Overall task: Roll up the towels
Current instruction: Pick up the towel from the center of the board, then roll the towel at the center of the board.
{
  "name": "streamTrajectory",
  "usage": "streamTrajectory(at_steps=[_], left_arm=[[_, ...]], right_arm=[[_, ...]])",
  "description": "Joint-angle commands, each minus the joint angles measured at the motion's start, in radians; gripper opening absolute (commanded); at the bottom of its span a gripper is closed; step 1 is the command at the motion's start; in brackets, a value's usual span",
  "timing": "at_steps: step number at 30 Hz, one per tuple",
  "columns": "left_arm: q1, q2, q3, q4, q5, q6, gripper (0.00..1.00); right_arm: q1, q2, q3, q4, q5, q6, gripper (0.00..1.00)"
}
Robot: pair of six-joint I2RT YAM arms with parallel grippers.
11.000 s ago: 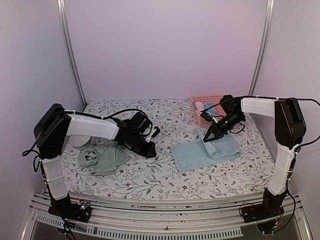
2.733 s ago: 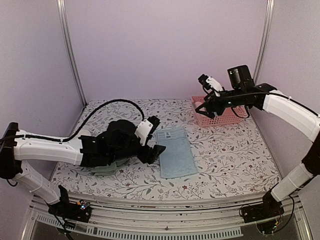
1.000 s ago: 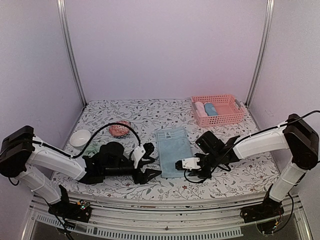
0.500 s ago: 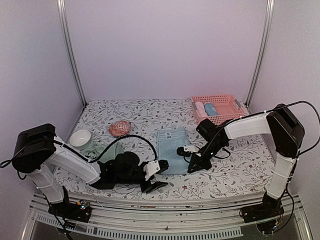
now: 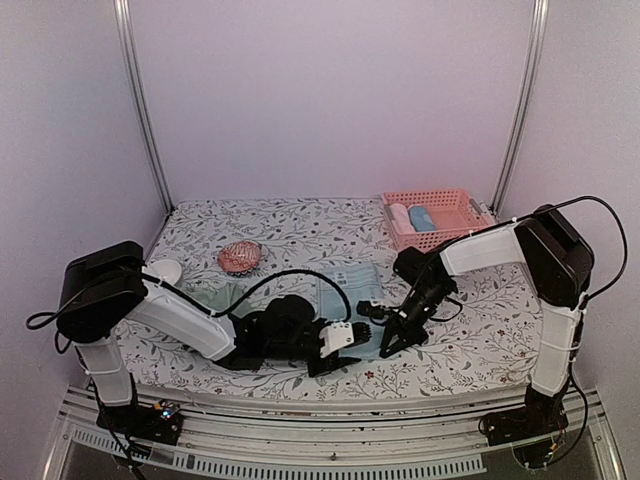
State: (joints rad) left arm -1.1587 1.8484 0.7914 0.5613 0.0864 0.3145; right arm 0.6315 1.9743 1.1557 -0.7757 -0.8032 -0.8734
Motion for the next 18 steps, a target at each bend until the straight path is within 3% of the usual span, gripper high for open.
streamTrajectory(at_steps=[1,5,18], left_arm=[[-0.010,0.044,0.015,-0.050,0.048,0.032,0.47],[-0.010,0.076,0.037,-0.055,0.028,0.037,0.45],[0.018,0.096,0.071,-0.111,0.075,0.019,0.11]], right_arm=[[-0.013,0.030,0.027,-0.044,-0.045,-0.016,0.03],[-0.018,0.043,0.031,-0.047,-0.048,-0.019,0.03],[-0.027,0.055,0.038,-0.069,-0.057,-0.028,0.03]])
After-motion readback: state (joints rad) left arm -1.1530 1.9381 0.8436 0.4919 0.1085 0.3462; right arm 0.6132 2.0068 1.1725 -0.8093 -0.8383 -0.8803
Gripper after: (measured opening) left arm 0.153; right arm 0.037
